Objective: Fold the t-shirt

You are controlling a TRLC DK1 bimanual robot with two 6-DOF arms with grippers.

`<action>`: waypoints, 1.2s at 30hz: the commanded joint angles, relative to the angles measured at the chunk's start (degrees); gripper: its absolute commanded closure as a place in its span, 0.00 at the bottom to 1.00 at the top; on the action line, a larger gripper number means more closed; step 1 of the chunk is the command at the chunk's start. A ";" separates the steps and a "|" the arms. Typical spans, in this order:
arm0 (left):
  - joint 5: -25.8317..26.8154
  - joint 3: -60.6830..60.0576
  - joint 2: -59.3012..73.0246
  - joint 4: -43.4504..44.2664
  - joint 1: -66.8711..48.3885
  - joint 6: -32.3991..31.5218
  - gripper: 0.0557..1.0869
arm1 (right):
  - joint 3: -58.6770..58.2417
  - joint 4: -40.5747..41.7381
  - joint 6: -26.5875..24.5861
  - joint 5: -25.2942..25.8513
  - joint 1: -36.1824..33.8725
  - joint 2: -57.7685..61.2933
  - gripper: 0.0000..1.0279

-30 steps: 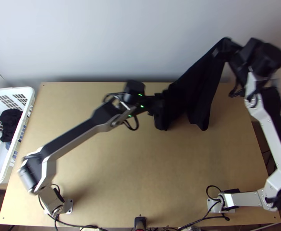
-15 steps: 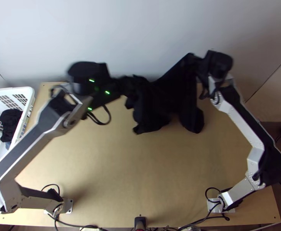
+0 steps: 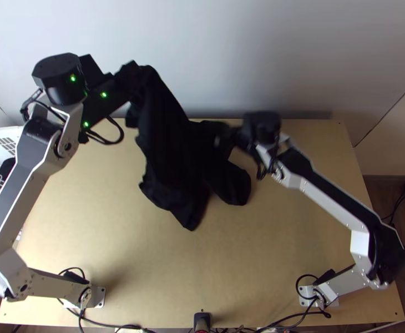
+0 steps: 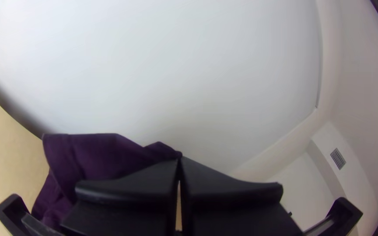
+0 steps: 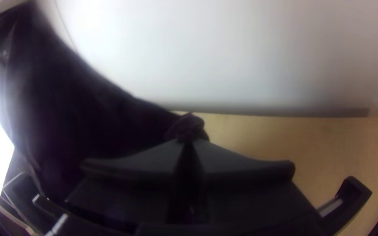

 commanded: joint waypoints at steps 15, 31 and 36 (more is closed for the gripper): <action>1.83 1.31 17.55 13.16 -2.72 -1.41 0.96 | -9.59 0.98 5.47 -2.53 34.49 -0.81 0.97; 1.74 21.18 30.99 15.09 -11.95 -2.29 0.96 | 7.20 10.39 6.52 -2.71 47.85 11.23 0.97; 4.91 21.09 31.17 15.97 -15.64 -4.84 0.96 | 5.97 15.93 5.55 -2.62 47.94 12.72 0.97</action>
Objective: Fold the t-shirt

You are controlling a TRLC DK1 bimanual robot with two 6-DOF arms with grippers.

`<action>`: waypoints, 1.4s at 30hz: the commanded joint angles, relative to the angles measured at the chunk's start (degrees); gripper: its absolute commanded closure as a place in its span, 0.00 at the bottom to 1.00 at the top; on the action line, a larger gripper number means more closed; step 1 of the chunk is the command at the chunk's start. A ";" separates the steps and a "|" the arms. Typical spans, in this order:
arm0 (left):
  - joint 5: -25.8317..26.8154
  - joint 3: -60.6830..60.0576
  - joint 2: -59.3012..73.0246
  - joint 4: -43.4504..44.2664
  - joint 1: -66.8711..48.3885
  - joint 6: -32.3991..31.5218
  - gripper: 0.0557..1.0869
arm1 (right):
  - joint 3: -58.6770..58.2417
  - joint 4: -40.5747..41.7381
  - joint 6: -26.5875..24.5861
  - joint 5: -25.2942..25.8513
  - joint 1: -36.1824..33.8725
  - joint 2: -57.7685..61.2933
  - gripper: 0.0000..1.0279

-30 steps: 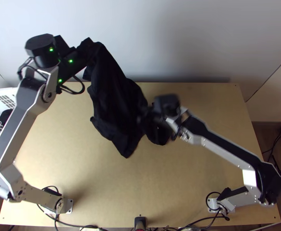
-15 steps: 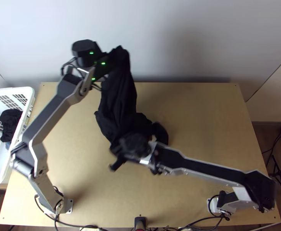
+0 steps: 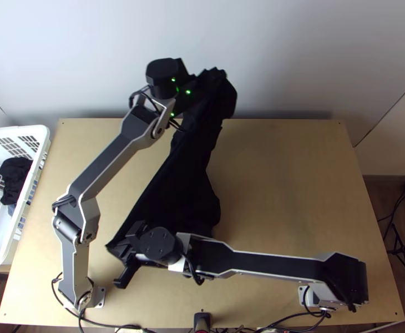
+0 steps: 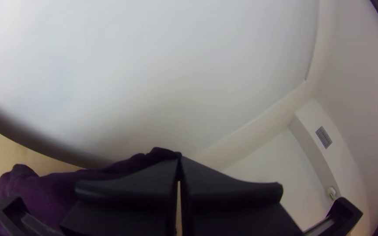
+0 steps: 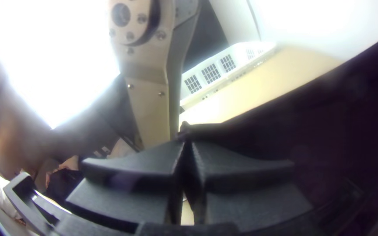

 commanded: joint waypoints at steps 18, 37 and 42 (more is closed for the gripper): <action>7.01 -1.66 -0.38 1.11 -17.02 -4.56 0.96 | -5.78 16.75 -10.89 3.89 -5.69 16.05 0.97; 11.66 -1.13 -8.38 -6.10 -14.73 5.98 0.96 | 33.68 18.33 -23.81 13.12 -13.86 44.00 0.97; 11.58 -1.48 -8.38 -7.77 -15.79 5.98 0.96 | 49.59 17.36 -27.50 15.32 -16.77 53.67 0.97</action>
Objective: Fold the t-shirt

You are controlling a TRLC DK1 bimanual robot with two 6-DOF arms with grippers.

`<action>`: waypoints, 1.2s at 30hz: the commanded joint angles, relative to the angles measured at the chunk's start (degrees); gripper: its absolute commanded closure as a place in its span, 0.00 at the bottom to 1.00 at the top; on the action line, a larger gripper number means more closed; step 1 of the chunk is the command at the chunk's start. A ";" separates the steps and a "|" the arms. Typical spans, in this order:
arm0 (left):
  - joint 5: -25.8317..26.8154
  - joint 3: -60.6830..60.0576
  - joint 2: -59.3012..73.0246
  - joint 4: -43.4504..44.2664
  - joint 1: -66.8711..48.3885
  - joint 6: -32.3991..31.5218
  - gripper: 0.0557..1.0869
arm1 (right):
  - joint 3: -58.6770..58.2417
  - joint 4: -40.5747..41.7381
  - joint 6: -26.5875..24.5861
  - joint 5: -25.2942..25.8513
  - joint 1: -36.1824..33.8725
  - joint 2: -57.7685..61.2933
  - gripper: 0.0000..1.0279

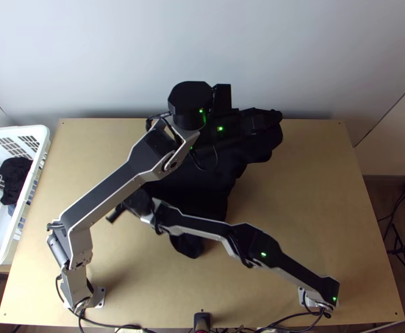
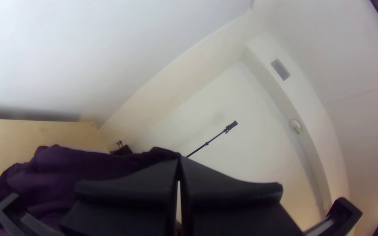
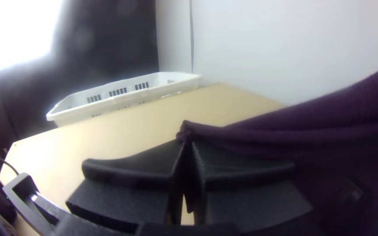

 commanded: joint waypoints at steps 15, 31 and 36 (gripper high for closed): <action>-0.56 1.61 -2.97 1.43 2.92 1.94 0.45 | 0.65 -3.92 -4.89 4.15 -2.93 -3.90 0.04; 0.58 1.35 -4.73 1.87 7.66 0.63 0.45 | -56.13 -3.22 -5.68 4.15 -5.48 -54.08 0.05; 1.20 -0.41 -6.31 1.25 9.07 0.54 0.45 | -62.19 -12.53 -1.90 3.80 -16.02 -70.69 0.05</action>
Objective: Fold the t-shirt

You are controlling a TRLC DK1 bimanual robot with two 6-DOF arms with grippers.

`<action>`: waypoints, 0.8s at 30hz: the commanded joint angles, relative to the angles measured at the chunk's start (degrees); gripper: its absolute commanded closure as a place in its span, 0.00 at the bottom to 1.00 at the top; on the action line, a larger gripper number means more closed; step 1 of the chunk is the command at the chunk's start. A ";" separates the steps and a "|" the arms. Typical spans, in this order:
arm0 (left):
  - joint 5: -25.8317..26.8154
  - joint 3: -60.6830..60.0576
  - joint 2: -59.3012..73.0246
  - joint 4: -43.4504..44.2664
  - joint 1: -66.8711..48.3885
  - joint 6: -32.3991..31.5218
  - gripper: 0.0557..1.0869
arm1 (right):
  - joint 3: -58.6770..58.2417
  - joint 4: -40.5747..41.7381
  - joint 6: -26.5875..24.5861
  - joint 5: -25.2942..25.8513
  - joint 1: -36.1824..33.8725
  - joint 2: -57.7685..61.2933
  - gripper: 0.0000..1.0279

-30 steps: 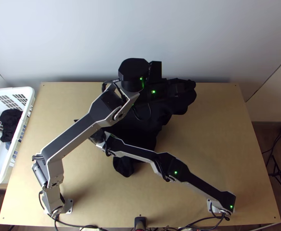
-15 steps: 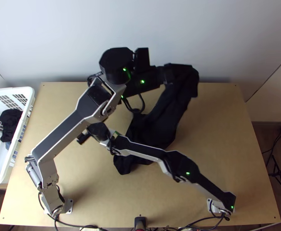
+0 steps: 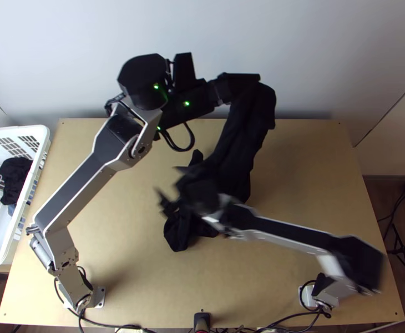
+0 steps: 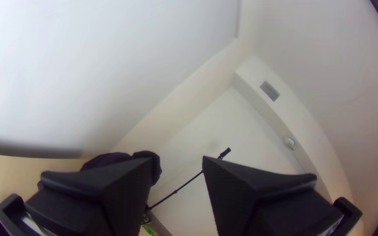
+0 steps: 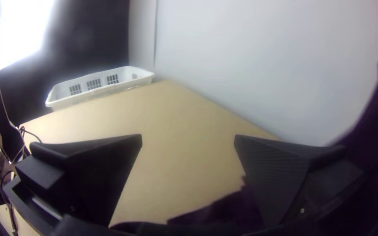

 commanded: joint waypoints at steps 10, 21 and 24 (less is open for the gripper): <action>1.47 -3.17 -2.27 -7.02 3.37 -1.04 0.45 | -6.93 -20.45 5.39 -3.91 -25.16 -36.99 0.05; 3.31 -6.25 -2.27 -11.85 3.55 -0.25 0.45 | -2.10 -26.78 3.63 -4.17 -31.66 -41.21 0.04; 3.40 -12.58 -3.85 -12.47 1.09 1.60 0.45 | -3.94 -28.01 2.49 -6.81 -35.70 -41.29 0.04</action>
